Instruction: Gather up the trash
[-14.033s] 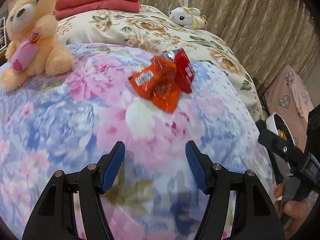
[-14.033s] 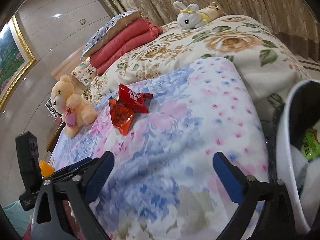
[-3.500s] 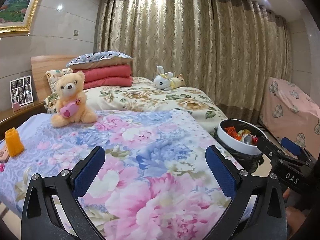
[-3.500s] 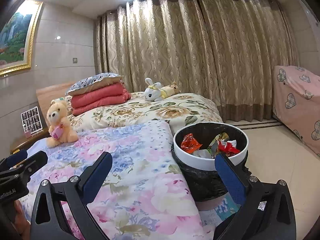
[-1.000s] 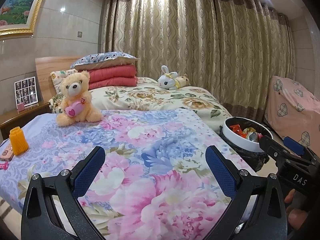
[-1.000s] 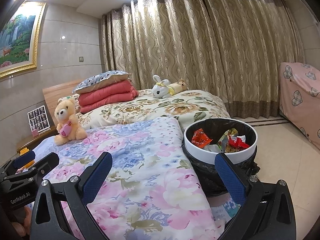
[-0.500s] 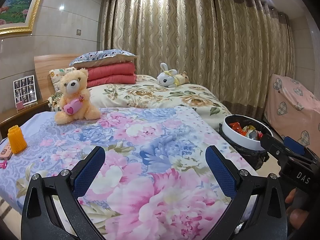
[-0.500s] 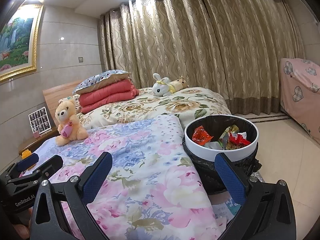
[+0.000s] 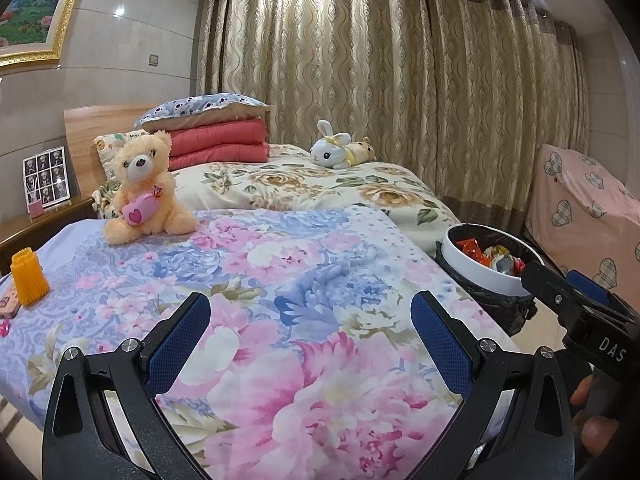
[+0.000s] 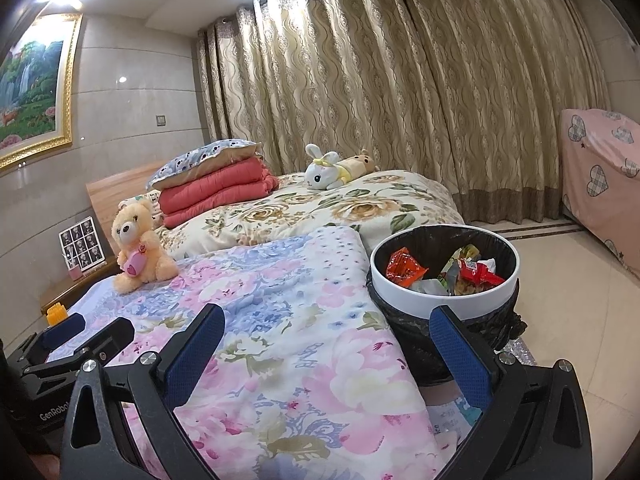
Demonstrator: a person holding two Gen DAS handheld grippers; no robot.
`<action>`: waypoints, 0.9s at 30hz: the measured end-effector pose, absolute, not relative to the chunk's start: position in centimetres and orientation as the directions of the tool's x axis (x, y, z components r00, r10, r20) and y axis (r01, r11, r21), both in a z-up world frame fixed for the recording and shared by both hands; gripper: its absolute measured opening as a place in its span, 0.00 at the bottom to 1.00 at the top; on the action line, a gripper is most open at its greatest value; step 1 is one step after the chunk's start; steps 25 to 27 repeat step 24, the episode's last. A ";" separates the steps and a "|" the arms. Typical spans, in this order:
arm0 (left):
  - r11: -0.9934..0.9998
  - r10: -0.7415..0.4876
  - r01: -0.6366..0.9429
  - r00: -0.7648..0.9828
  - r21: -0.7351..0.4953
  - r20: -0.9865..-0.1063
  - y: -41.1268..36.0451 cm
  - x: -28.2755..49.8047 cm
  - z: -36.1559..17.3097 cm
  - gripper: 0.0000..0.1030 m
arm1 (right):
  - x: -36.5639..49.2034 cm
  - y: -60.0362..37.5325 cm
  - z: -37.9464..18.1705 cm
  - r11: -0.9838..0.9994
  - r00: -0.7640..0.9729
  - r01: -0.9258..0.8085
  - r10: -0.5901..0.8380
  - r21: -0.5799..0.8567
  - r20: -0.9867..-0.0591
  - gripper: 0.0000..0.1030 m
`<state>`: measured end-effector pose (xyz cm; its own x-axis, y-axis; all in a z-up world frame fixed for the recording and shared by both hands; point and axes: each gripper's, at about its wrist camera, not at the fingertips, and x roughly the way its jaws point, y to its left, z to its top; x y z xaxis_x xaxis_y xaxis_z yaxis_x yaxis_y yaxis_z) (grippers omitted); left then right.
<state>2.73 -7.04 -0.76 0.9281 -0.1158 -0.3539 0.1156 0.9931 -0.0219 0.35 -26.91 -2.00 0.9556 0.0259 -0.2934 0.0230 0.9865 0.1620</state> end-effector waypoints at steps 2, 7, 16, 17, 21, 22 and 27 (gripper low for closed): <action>0.993 -0.116 0.116 0.927 -0.021 -0.356 -7.1 2.8 -0.8 1.00 | 0.3 -27.0 -2.0 0.986 0.956 0.023 0.026 0.163 -0.293 1.00; 0.993 -0.119 0.120 0.926 -0.020 -0.358 -7.2 2.8 -0.9 1.00 | 0.5 -26.9 -2.2 0.984 0.954 0.024 0.030 0.176 -0.299 1.00; 0.991 -0.128 0.129 0.920 -0.021 -0.370 -7.2 3.4 -1.1 1.00 | 1.0 -27.1 -2.4 0.981 0.946 0.025 0.038 0.191 -0.322 1.00; 0.991 -0.130 0.130 0.920 -0.024 -0.371 -7.1 3.4 -1.1 1.00 | 1.1 -27.2 -2.4 0.981 0.945 0.026 0.039 0.192 -0.326 1.00; 0.991 -0.131 0.127 0.916 -0.033 -0.379 -6.8 3.8 -1.3 1.00 | 1.6 -27.2 -2.5 0.980 0.939 0.025 0.046 0.199 -0.341 1.00; 0.991 -0.131 0.127 0.915 -0.036 -0.382 -6.7 3.9 -1.3 1.00 | 1.7 -27.2 -2.5 0.979 0.938 0.025 0.047 0.200 -0.343 1.00; 0.990 -0.138 0.132 0.907 -0.043 -0.398 -6.5 4.4 -1.6 1.00 | 1.9 -27.2 -2.6 0.979 0.935 0.026 0.048 0.203 -0.352 1.00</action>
